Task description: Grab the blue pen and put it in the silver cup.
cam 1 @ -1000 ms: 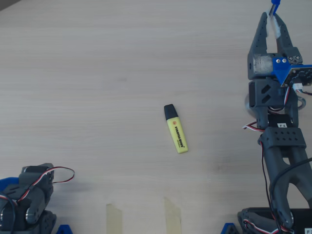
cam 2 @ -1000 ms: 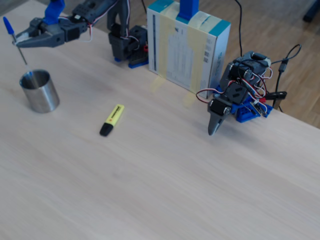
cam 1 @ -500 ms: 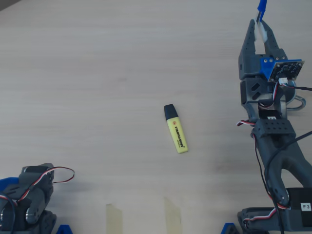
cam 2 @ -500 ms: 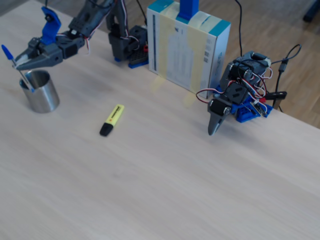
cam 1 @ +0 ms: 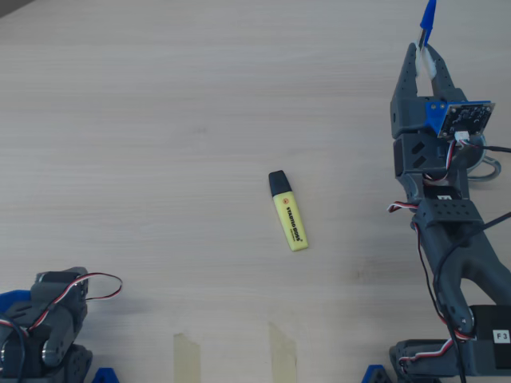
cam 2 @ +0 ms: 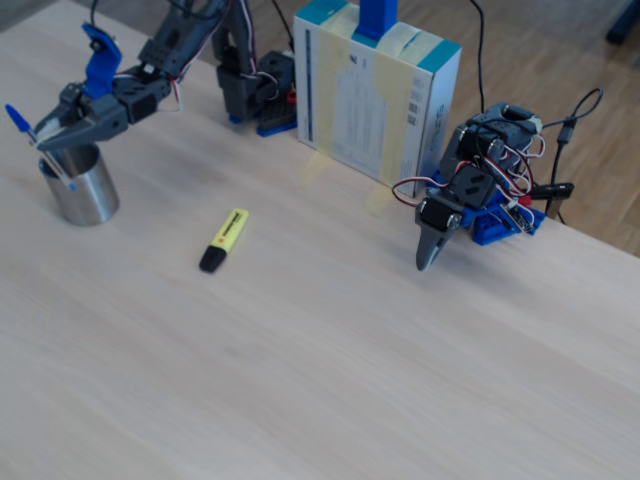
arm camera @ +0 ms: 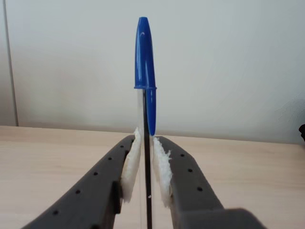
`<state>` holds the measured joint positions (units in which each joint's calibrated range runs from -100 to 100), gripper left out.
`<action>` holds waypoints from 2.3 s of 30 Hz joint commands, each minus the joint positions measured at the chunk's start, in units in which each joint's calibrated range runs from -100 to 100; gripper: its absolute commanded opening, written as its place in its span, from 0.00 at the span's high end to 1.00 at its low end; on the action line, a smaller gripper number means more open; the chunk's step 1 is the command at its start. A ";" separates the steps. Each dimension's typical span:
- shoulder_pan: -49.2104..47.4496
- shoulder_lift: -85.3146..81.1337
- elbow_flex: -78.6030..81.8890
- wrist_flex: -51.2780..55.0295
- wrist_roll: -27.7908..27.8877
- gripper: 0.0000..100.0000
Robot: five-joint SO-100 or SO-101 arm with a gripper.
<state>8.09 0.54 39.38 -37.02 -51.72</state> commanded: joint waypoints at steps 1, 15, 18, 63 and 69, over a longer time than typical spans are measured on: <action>0.72 -0.87 -1.42 -0.78 0.74 0.98; 4.13 -4.86 -6.50 -0.60 -0.04 0.98; 6.05 -5.11 -6.59 -0.60 -0.04 0.98; 7.09 5.11 -6.77 2.74 2.98 0.98; 6.92 -2.20 -6.68 3.00 2.98 0.98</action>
<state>15.05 3.78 35.59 -33.84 -48.44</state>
